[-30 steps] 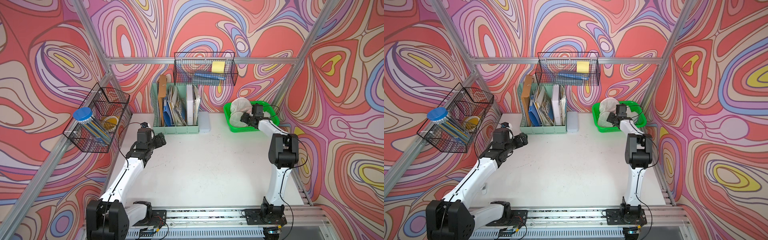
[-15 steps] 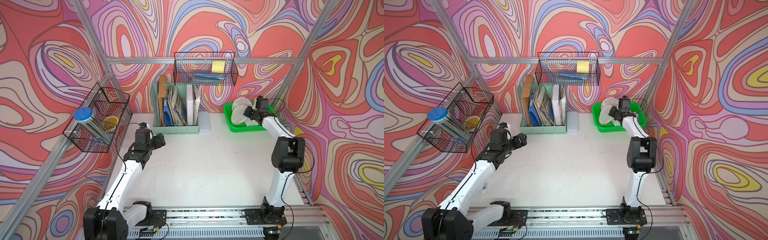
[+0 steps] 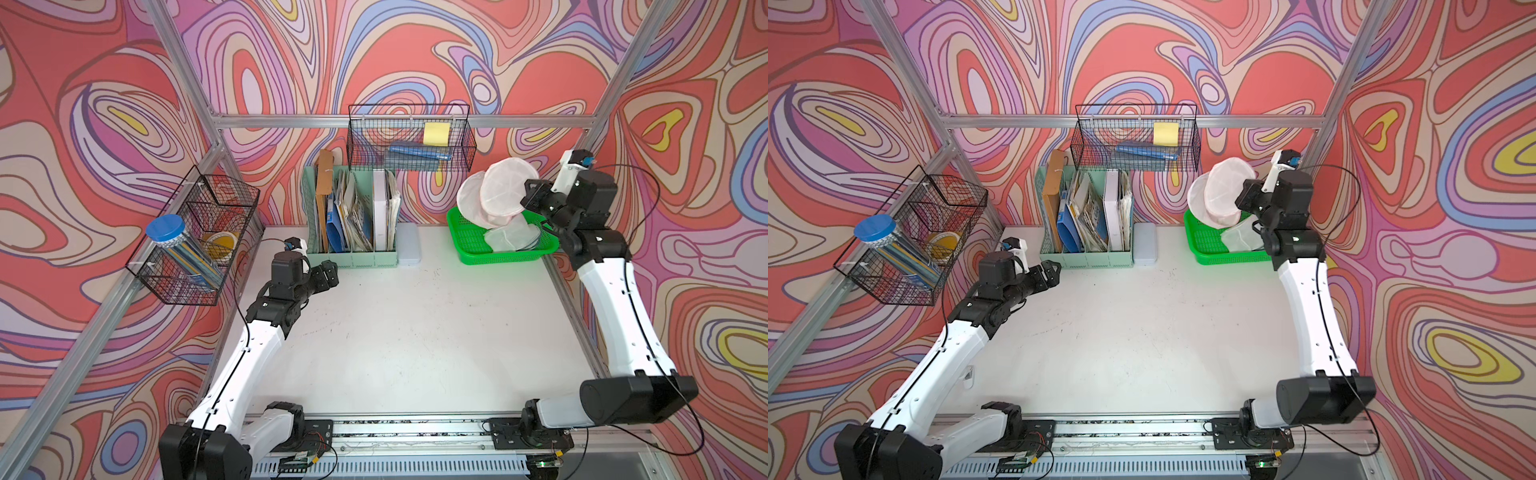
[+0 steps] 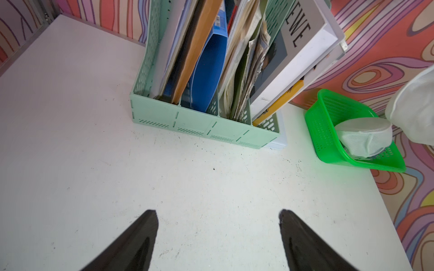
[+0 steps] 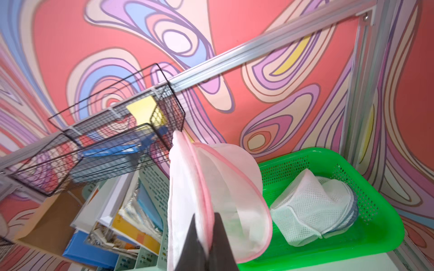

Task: Turn the laundry bag inside out
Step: Pick up the laundry bag and place it in the bin, then place the laundry bag at the center of the board.

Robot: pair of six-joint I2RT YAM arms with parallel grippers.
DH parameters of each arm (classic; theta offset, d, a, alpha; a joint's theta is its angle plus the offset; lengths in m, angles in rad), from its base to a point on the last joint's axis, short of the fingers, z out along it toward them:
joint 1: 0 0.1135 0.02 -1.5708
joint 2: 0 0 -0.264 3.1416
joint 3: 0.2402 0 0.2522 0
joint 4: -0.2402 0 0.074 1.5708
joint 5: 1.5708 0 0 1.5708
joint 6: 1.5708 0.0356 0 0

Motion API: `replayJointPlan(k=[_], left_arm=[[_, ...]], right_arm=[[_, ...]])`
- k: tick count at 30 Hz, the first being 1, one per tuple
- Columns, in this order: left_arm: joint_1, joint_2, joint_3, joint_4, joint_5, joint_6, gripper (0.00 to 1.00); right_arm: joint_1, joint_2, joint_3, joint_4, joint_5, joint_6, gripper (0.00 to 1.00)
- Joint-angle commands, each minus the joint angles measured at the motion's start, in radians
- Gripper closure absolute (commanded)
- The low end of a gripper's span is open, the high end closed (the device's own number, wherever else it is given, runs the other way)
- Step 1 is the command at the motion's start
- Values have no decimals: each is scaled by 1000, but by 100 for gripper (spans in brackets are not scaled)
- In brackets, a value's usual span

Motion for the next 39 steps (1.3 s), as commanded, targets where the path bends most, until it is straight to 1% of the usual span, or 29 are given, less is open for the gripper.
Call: replayJointPlan(k=[1,6,10,12,15,17,20,23,25,26,27,29,30,31,33,34,36,37,39], left_arm=[[-23,-26,29,-15,36,-4,15],[-54,-37,22,-28,56,-3,15],[-67,-49,-3,-31,63,-8,15],[-68,-55,-14,-32,68,-9,15],[-70,-62,-25,-36,68,-3,15],[-70,-67,-29,-44,65,1,14],[-72,-76,-41,-47,69,8,14],[-75,-84,-54,-56,70,10,14],[-77,-90,-61,-65,70,10,14],[-77,-94,-63,-71,70,11,14],[-78,-97,-64,-75,70,11,14],[-79,-107,-70,-82,69,11,13],[-79,-111,-75,-83,71,7,13],[-79,-114,-75,-87,74,6,13],[-81,-117,-74,-94,79,2,13],[-80,-118,-74,-100,77,2,13],[-81,-120,-70,-113,78,6,13],[-81,-118,-70,-118,81,7,13],[-81,-114,-71,-121,101,8,14]], right_arm=[[7,-30,26,-215,-66,-1,100],[12,-88,-56,-434,-182,5,100],[32,-140,-184,-516,-232,12,100],[52,-157,-239,-554,-235,6,100],[82,-165,-305,-586,-263,7,100],[112,-172,-353,-571,-278,31,100],[168,-155,-396,-550,-255,96,100],[249,-107,-392,-510,-200,180,100],[318,-55,-355,-485,-148,228,90],[359,-15,-326,-463,-130,261,77],[389,12,-303,-441,-127,283,69],[490,98,-232,-331,-133,347,48],[533,146,-191,-282,-138,375,43],[585,219,-126,-218,-157,401,41],[644,337,-6,-152,-200,417,40],[663,417,71,-156,-216,421,39],[676,522,202,-204,-244,409,40],[676,551,241,-238,-224,396,40],[675,556,234,-259,-165,356,39]])
